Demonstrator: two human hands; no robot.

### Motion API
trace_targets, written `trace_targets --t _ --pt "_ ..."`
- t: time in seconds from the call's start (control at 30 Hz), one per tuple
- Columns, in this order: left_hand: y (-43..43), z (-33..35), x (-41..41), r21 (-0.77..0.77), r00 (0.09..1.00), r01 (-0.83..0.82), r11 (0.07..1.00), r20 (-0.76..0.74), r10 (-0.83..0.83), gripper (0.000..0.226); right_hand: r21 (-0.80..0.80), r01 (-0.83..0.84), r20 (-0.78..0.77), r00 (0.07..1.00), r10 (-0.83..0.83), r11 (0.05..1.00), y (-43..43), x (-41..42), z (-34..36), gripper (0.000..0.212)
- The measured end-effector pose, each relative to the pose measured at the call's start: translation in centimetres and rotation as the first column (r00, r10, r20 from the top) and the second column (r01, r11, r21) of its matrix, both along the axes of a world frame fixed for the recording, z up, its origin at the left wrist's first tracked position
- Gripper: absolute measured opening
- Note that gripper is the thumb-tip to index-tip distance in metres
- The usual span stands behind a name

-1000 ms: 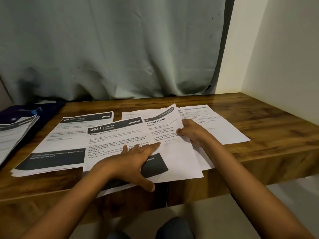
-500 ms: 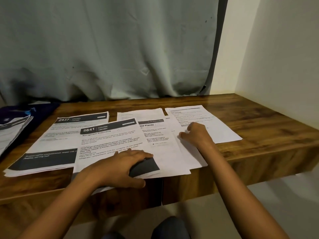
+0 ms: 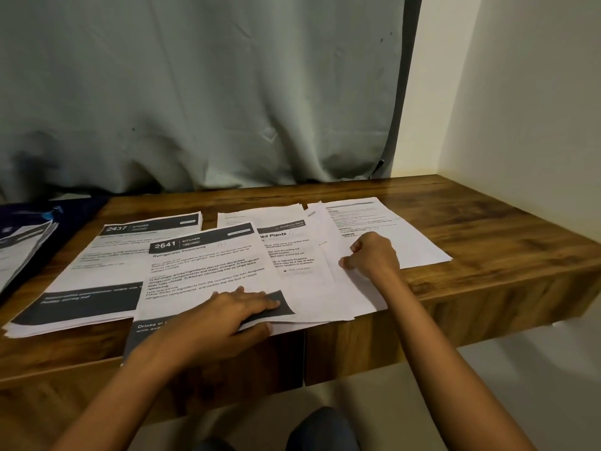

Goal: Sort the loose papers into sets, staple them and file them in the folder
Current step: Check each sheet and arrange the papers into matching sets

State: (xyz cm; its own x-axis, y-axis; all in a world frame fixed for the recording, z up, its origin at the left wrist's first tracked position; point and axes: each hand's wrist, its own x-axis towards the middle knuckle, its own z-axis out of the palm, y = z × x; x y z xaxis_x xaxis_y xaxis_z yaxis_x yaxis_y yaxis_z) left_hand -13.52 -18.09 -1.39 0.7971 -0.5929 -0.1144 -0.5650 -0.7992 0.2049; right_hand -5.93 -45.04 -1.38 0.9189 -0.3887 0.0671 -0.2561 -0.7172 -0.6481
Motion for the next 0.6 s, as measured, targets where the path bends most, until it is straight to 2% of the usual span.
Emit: trace_targets --t 0.03,0.1,0.3,0.37,0.47,0.6 --pt "0.2 -0.2 0.1 -0.006 1.0 -0.006 1.0 -0.004 0.006 0.107 0.014 0.017 0.041 0.999 -0.018 1.0 -0.2 0.0 0.0 0.031" --pt "0.5 -0.4 0.2 -0.006 1.0 -0.008 1.0 0.004 0.008 0.112 0.04 0.036 0.106 0.994 -0.04 0.999 -0.7 0.0 -0.1 0.026" --pt "0.0 -0.5 0.3 0.04 1.0 -0.013 0.999 0.006 0.013 0.101 0.169 0.067 0.262 0.959 -0.111 0.983 -3.0 0.6 0.7 0.018" --pt "0.1 -0.6 0.3 0.042 1.0 -0.013 0.999 -0.017 0.014 0.106 0.225 0.086 0.303 0.941 -0.154 0.97 -4.0 0.7 1.1 0.015" --pt "0.1 -0.7 0.5 0.045 1.0 -0.016 0.999 -0.024 0.017 0.106 0.296 0.12 0.332 0.917 -0.22 0.947 -5.8 1.1 1.4 0.019" --pt "0.0 -0.7 0.7 0.049 1.0 -0.014 0.999 -0.019 0.015 0.106 0.39 0.131 0.348 0.896 -0.277 0.911 -7.6 1.5 1.6 0.016"
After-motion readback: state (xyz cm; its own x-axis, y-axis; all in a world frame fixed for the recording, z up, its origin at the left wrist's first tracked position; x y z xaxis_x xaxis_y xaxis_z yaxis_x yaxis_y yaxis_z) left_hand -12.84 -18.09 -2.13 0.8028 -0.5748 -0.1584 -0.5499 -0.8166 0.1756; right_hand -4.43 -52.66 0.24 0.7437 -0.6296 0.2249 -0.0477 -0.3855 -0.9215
